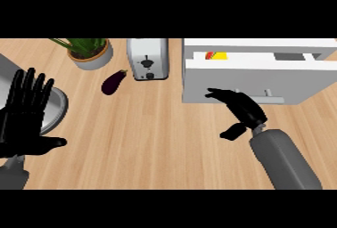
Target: Pick up the cup, place it into the drawer and close the drawer
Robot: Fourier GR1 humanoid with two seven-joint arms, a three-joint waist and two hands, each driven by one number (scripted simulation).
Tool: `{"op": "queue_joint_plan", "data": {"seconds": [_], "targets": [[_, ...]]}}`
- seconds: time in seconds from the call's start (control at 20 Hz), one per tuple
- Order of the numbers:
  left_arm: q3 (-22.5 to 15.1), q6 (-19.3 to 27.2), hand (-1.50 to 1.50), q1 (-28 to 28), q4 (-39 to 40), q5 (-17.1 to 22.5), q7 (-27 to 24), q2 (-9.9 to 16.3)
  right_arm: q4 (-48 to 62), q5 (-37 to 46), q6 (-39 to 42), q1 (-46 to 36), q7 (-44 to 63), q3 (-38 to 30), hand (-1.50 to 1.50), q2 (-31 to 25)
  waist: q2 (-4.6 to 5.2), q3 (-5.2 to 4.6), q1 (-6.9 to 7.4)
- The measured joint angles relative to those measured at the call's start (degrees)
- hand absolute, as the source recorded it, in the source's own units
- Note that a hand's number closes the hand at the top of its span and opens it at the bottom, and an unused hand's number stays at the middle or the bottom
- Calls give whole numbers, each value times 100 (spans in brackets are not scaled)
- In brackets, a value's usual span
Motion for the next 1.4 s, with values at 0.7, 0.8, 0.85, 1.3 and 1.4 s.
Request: {"op": "queue_joint_plan", "data": {"seconds": [0.7, 0.8, 0.85, 1.3, 1.4], "targets": [[425, -607, -150, 63, 117, -22, 187, -22, 3276, -164, -152, -2106, -1708, -961, -150, -247, -67, -50, 155], [418, -649, -150, 4, 186, -43, 203, -38, 3520, -189, 4, -2324, -1862, -1033, -150, -355, -46, -47, 196], [425, -667, -150, 7, 185, -49, 202, -44, 3637, -203, 60, -2416, -1906, -1070, -150, -387, -41, -42, 213], [341, -732, -150, -16, 214, -231, 126, -169, 4222, -181, 297, -2681, -2329, -1173, -150, -544, -49, -63, 321], [324, -731, -150, -39, 257, -288, 84, -209, 4310, -186, 397, -2746, -2360, -1191, -150, -557, -43, -61, 316]]}}
